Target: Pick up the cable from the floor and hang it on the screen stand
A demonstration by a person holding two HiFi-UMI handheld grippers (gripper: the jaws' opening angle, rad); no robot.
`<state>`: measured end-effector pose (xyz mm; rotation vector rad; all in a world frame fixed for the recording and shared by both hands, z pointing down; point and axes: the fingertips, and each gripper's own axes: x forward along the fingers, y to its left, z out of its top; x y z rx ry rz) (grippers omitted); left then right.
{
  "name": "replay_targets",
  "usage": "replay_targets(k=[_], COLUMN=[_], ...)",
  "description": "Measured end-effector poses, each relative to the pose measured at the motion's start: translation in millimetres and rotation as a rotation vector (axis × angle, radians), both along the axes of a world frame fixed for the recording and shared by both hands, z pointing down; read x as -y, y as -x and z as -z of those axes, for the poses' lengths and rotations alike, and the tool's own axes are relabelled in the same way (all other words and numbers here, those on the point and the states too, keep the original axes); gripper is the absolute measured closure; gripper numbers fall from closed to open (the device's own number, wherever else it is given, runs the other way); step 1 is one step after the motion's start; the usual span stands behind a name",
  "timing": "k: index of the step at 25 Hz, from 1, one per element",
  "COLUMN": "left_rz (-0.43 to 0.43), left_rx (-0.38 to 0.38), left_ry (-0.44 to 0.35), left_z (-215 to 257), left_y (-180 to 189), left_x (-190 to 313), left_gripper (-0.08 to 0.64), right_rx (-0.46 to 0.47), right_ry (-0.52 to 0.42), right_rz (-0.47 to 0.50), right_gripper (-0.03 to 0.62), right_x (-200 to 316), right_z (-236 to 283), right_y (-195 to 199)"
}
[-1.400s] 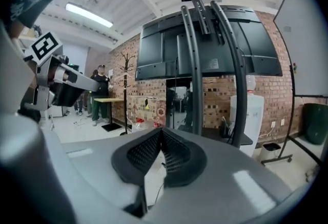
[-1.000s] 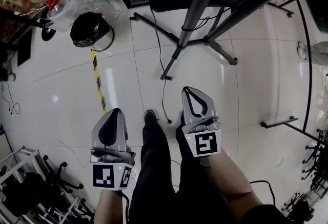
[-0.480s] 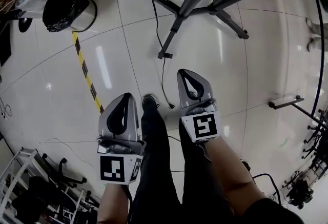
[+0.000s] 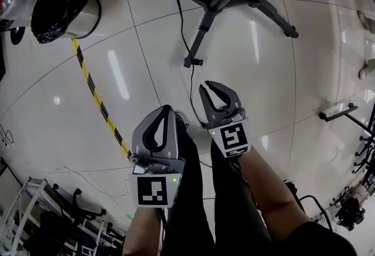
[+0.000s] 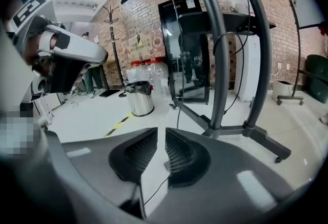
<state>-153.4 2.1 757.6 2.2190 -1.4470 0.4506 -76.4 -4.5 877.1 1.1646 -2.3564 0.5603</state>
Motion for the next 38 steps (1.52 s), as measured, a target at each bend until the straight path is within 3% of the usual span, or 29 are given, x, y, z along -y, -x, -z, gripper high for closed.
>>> replay_targets(k=[8, 16, 23, 29, 38], left_rz=[0.019, 0.043, 0.061, 0.069, 0.057], left_rx=[0.043, 0.044, 0.032, 0.018, 0.009], left_ry=[0.097, 0.138, 0.197, 0.242, 0.258], left_z=[-78.7, -116.9, -150.0, -190.2, -204.5], left_y=[19.7, 27.0, 32.9, 33.8, 33.0], left_x=[7.2, -2.8, -11.3, -14.1, -6.8], left_gripper=[0.555, 0.555, 0.555, 0.556, 0.555], right_rx=[-0.042, -0.051, -0.062, -0.028, -0.014], right_ry=[0.109, 0.351, 0.38, 0.44, 0.568], right_rz=[0.034, -0.03, -0.041, -0.117, -0.099], right_gripper=[0.494, 0.414, 0.411, 0.411, 0.431], right_x=[-6.9, -26.0, -20.9, -13.1, -21.4], right_z=[-84.9, -182.7, -211.5, -236.8, -271.2], right_y=[11.3, 4.1, 9.8, 8.2, 14.0])
